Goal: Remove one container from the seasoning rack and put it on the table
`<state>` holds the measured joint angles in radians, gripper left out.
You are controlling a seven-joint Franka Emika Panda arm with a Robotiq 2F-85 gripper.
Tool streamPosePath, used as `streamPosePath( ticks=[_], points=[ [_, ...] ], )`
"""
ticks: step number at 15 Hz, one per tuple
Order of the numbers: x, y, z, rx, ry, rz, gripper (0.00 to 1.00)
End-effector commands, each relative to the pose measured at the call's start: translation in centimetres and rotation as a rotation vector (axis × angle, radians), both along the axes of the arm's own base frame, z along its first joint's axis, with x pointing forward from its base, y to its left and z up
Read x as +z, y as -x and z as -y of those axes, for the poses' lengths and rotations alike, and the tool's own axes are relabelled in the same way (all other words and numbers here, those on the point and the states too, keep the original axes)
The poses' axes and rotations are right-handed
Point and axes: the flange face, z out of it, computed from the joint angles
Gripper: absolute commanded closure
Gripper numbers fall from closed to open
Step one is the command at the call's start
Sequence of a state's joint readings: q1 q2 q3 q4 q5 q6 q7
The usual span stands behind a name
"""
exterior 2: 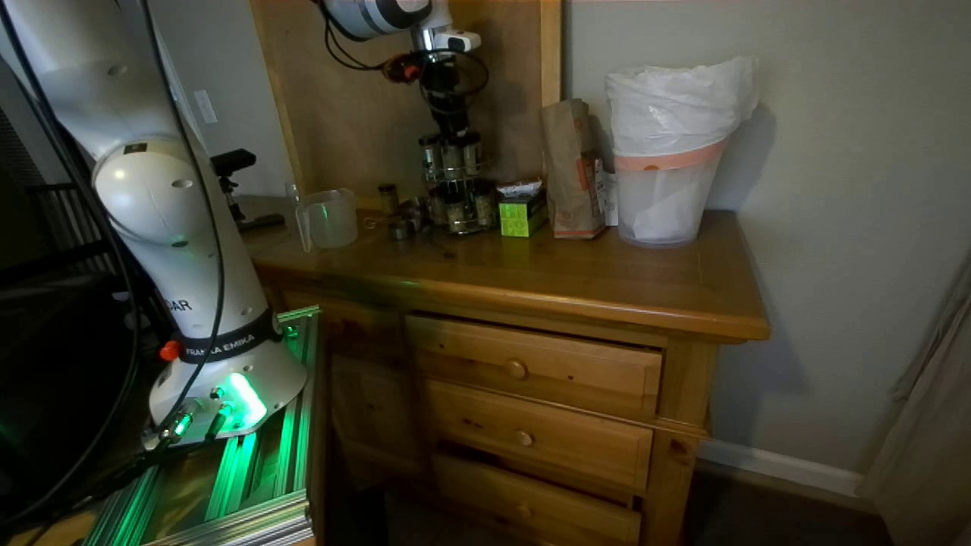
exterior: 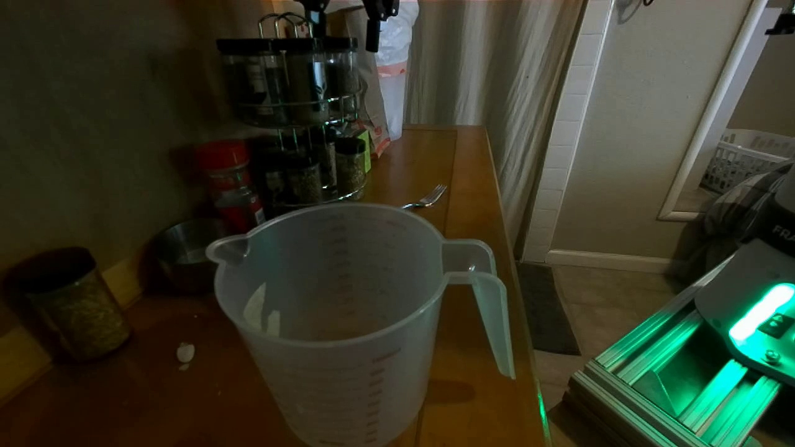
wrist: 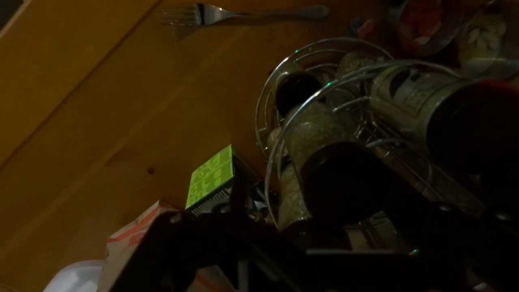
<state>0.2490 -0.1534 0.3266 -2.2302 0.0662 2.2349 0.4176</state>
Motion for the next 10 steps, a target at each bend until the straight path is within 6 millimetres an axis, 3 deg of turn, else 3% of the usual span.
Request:
streamPosePath(
  ticks=[1, 2, 3, 4, 7, 10],
  points=[
    [0.2, -0.4, -0.4, -0.022, 0.018, -0.03, 0.26],
    [0.1, -0.5, -0.4, -0.019, 0.017, -0.033, 0.34],
    [0.0, -0.5, -0.5, -0.017, 0.015, -0.037, 0.5],
    [0.0, -0.5, -0.5, -0.014, 0.013, -0.043, 0.52],
    [0.6, -0.2, -0.8, -0.001, 0.004, -0.046, 0.74],
    [3.0, 0.5, -1.1, 0.024, -0.016, -0.035, 0.75]
  ],
)
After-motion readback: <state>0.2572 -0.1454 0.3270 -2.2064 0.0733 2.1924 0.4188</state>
